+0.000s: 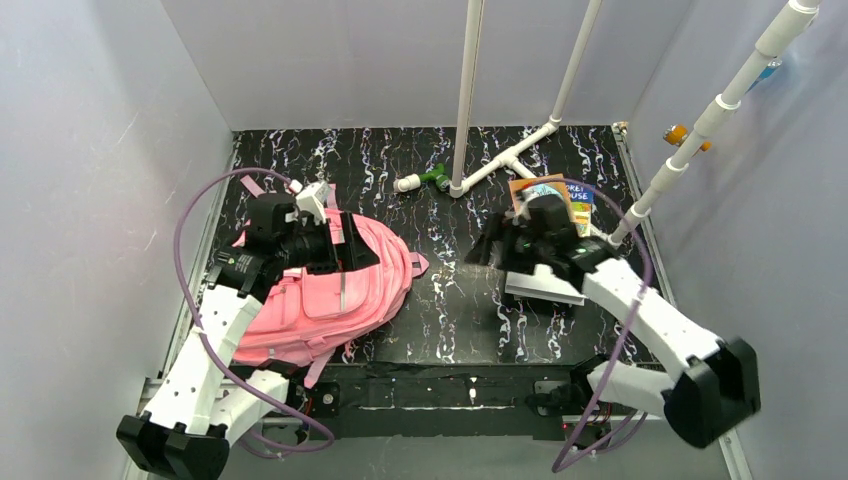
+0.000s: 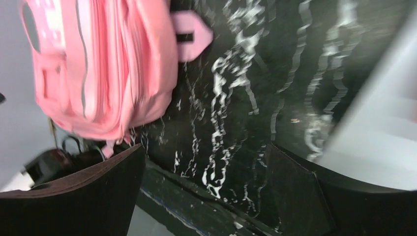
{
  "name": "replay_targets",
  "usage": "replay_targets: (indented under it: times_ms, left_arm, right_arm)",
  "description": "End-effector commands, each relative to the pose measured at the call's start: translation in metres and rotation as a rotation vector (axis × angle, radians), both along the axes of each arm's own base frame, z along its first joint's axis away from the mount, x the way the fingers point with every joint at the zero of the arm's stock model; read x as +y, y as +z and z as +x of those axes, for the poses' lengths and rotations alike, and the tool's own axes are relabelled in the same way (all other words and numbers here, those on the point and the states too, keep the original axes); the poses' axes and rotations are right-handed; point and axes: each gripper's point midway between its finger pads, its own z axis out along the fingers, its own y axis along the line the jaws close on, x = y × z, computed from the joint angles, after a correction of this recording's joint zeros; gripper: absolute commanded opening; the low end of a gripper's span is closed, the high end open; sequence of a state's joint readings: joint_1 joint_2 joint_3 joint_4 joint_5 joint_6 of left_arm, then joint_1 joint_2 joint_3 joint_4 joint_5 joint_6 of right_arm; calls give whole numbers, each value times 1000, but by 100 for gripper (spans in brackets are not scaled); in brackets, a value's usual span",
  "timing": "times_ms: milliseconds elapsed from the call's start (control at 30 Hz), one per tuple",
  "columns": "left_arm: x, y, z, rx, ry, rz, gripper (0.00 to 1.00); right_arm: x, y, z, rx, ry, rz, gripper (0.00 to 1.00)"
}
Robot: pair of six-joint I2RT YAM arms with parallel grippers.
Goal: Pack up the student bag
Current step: Unzip the student bag at the center of the board.
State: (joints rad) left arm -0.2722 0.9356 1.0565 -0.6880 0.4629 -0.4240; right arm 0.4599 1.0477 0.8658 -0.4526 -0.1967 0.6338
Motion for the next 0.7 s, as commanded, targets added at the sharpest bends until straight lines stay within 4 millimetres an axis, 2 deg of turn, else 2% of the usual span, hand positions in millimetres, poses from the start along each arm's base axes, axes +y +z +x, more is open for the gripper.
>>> replay_targets:
  times_ms: [0, 67, 200, 300, 367, 533, 667]
  left_arm:
    - [-18, -7, -24, 72, -81, -59, 99]
    - [-20, -12, -28, 83, -86, -58, 99]
    - [-18, -19, -33, 81, -76, -41, 99]
    - [-13, -22, -35, 64, -57, -25, 99]
    - [-9, -21, -37, 49, -51, -14, 99]
    - [-3, -24, -41, 42, -50, 21, 100]
    - [1, -28, -43, 47, -49, 45, 99]
  right_arm:
    - [82, 10, -14, -27, 204, 75, 100]
    - [108, -5, -19, 1, 227, 42, 100]
    - [158, -22, -29, 10, 253, 82, 100]
    - [186, -32, -30, 31, 238, 137, 85]
    - [197, -40, -27, 44, 205, 146, 80]
    - [212, -68, -21, 53, 141, 69, 78]
    - [225, -79, -20, 72, 140, 47, 74]
